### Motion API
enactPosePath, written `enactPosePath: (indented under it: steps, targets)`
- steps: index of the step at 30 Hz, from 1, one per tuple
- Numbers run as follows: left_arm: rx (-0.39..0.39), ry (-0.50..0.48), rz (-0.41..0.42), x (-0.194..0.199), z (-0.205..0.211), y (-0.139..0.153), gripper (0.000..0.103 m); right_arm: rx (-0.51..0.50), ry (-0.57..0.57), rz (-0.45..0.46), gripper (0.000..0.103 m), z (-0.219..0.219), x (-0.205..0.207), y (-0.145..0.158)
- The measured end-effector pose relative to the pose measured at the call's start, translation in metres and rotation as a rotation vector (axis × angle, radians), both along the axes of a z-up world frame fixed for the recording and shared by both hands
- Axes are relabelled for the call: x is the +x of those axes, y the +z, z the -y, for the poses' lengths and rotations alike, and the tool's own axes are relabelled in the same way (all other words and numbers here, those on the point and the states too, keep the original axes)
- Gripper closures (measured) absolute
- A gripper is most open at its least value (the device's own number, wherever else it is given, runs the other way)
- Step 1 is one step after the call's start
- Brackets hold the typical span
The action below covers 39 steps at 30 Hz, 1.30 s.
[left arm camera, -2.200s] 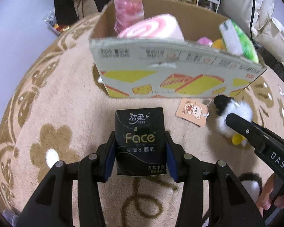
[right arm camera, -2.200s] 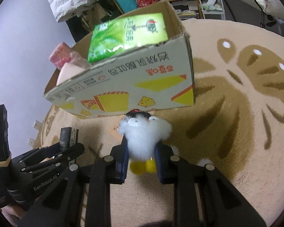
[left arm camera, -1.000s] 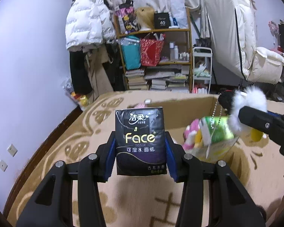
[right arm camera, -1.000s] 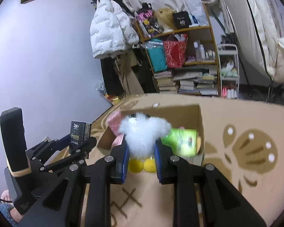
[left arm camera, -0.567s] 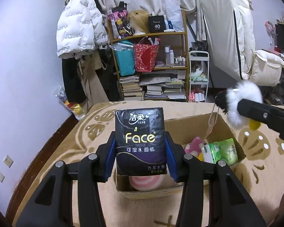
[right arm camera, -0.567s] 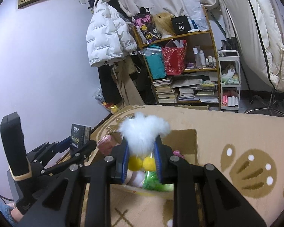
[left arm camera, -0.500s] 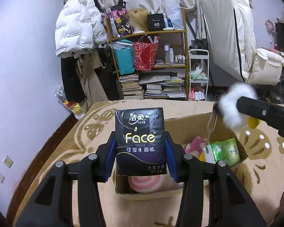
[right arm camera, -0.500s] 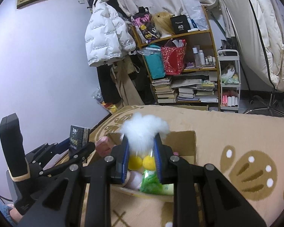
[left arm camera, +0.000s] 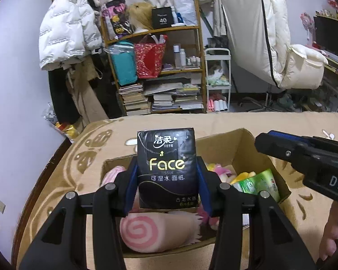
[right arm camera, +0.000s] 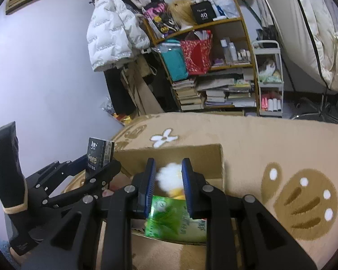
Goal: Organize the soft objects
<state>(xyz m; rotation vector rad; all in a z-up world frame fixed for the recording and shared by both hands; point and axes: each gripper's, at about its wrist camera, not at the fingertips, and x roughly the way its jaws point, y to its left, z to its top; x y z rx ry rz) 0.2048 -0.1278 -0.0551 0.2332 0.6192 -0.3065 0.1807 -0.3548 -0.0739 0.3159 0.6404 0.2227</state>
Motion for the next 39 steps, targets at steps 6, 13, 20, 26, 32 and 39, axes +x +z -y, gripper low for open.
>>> enactPosePath:
  steps: [6, 13, 20, 26, 32, 39]
  targets:
    - [0.006, -0.003, 0.006, 0.003, 0.008, -0.007, 0.013, 0.021, -0.002, -0.036, 0.076, 0.008, 0.004, -0.009]
    - [0.004, 0.077, 0.003, -0.002, -0.006, -0.007, 0.002, 0.003, -0.004, -0.038, 0.033, 0.007, -0.001, -0.004]
    - [0.012, 0.129, -0.015, -0.013, -0.021, -0.004, 0.0, -0.007, 0.0, -0.031, 0.003, 0.002, -0.013, 0.005]
    - [-0.012, 0.158, -0.005, -0.029, -0.043, 0.013, 0.0, -0.029, -0.012, 0.01, 0.0, -0.004, -0.032, 0.02]
    - [-0.036, 0.199, 0.052, -0.049, -0.066, 0.04, 0.0, -0.029, -0.037, 0.051, 0.0, -0.002, -0.052, 0.044]
    - [-0.015, 0.19, 0.112, -0.082, -0.076, 0.069, 0.0, -0.087, -0.022, 0.09, 0.0, -0.011, -0.076, 0.074]
